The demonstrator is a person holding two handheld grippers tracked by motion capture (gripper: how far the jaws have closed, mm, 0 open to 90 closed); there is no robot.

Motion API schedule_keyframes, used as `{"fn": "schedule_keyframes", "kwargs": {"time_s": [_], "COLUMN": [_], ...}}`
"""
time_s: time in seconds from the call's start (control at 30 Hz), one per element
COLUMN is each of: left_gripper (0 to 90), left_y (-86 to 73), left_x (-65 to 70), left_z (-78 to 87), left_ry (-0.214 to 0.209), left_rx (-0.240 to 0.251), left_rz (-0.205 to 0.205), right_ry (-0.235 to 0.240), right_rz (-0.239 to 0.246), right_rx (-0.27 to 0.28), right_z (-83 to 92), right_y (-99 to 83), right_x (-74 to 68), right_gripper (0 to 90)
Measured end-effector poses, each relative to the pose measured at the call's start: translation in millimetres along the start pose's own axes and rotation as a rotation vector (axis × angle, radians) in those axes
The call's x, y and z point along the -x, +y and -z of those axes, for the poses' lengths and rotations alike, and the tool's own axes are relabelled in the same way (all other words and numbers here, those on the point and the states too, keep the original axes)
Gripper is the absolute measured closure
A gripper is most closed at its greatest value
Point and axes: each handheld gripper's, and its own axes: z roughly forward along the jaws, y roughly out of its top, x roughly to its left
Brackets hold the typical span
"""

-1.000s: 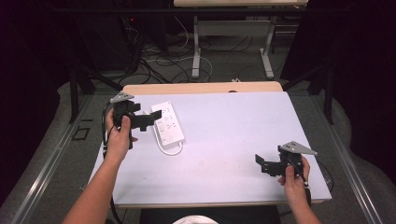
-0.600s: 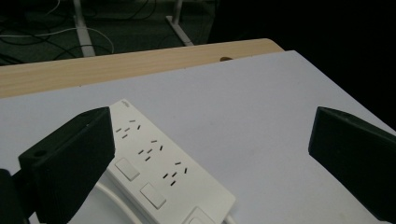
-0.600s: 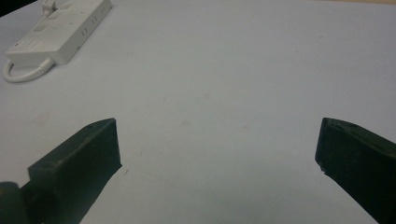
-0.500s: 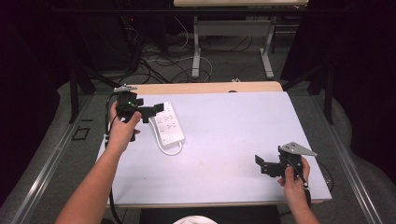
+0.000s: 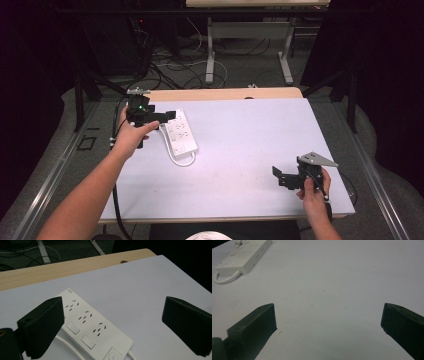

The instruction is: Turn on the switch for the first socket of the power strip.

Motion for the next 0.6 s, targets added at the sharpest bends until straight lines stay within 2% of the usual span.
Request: {"fn": "schedule_keyframes", "kwargs": {"time_s": [0.03,0.07,0.13,0.17,0.23,0.27,0.3,0.43,0.6], "left_gripper": [7.7,8.8,9.8,13.3,15.6,15.6,15.7,16.5,22.9], "left_y": [0.4,1.7,3.0,3.5,4.7,5.5,5.0,4.0,4.3], "left_x": [2.2,3.2,6.0,7.8,10.8,11.5,12.9,15.5,17.5], "left_z": [-0.9,-0.2,-1.2,-2.1,-3.3,-3.4,-5.4,-8.7,-9.9], "left_ry": [-0.004,-0.006,-0.010,-0.006,0.013,0.009,0.017,0.023,0.043], "left_rx": [0.004,-0.011,-0.012,-0.009,-0.015,-0.027,-0.011,-0.024,-0.024], "left_rz": [0.007,-0.006,-0.017,-0.025,-0.056,-0.064,-0.063,-0.072,-0.082], "right_ry": [-0.001,-0.003,-0.002,0.006,0.008,0.008,0.010,0.013,0.018], "right_rz": [0.007,0.008,0.008,0.008,0.005,0.004,0.004,0.006,0.010], "right_rx": [-0.005,-0.001,-0.002,-0.005,-0.007,-0.007,-0.006,-0.005,-0.006], "right_z": [0.1,-0.5,-0.8,-1.2,-1.7,-1.8,-1.9,-2.7,-3.5], "right_y": [0.2,0.1,0.1,0.1,0.0,0.0,0.0,0.1,0.1], "right_x": [0.3,0.0,-0.2,-0.4,-0.8,-0.9,-0.9,-0.7,-1.4], "right_gripper": [0.0,0.0,0.0,0.0,0.0,0.0,0.0,0.0,0.0]}}
